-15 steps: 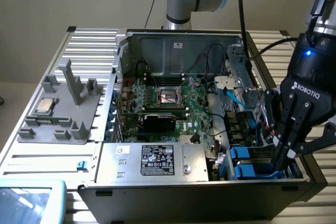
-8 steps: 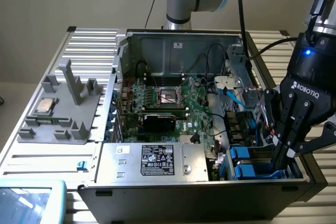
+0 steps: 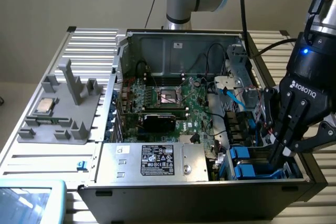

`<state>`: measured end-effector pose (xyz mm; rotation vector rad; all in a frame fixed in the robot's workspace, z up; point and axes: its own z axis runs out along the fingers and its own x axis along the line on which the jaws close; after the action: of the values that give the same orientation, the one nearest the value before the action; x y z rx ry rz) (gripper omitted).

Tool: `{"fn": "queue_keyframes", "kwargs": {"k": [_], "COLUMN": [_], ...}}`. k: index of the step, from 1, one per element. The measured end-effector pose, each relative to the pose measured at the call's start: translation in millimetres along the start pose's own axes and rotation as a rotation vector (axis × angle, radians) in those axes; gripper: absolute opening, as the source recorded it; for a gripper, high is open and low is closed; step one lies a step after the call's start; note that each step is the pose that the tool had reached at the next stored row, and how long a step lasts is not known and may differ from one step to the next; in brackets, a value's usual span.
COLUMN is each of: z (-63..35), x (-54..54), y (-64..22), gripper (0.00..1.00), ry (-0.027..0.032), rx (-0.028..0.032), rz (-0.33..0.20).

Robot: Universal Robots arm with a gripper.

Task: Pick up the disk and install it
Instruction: 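Insert the first disk wire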

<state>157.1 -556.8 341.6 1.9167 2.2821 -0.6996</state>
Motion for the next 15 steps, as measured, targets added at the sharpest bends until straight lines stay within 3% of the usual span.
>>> {"fn": "queue_keyframes", "kwargs": {"k": [7, 11, 15], "z": [0.3, 0.3, 0.4], "x": [0.1, 0.1, 0.1], "y": [0.1, 0.1, 0.1], "gripper": [0.16, 0.16, 0.16], "ry": [0.033, 0.0349, 0.0518], "rx": [0.0395, 0.0415, 0.0618], "rz": [0.102, 0.107, 0.159]}}
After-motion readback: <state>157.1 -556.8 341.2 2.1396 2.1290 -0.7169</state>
